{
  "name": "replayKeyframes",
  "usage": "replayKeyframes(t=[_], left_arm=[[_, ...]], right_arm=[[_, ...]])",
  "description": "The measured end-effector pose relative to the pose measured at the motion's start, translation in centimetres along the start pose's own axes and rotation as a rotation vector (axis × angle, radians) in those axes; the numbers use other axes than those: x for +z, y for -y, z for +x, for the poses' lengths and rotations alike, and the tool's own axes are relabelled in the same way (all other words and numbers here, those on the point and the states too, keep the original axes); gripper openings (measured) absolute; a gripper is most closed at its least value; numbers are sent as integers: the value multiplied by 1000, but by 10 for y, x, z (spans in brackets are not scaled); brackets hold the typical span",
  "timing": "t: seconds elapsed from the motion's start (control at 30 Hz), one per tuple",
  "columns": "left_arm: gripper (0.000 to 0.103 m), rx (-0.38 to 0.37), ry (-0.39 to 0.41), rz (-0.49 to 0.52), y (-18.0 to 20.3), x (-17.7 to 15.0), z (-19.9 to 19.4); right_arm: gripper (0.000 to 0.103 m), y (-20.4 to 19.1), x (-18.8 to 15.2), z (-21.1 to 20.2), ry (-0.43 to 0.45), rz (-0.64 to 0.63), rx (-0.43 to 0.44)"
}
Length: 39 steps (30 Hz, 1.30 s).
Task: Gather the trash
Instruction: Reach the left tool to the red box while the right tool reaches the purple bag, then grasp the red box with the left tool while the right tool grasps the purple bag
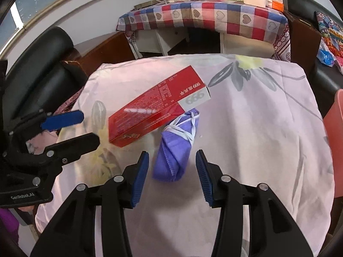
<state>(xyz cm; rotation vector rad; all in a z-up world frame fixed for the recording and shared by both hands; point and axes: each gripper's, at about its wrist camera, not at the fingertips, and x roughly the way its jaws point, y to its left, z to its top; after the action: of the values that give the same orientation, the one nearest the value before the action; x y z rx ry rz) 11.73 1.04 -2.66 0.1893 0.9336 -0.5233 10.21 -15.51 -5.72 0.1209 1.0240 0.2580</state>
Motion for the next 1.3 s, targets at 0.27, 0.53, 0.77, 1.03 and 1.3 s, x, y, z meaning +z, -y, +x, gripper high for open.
replayKeyframes(t=[0.27, 0.53, 0.77, 1.03, 1.3], left_arm=[[57, -10, -69, 129, 1, 20, 38], [57, -37, -82, 156, 1, 28, 55], [57, -84, -88, 151, 6, 25, 53], [57, -84, -70, 176, 15, 29, 51], [57, -128, -129, 221, 26, 36, 66]], right_arm=[[46, 5, 2, 10, 3, 11, -15], [46, 7, 2, 14, -3, 9, -13], [32, 8, 2, 12, -4, -9, 0], [24, 21, -6, -3, 3, 5, 9], [24, 47, -19, -22, 7, 66, -22]])
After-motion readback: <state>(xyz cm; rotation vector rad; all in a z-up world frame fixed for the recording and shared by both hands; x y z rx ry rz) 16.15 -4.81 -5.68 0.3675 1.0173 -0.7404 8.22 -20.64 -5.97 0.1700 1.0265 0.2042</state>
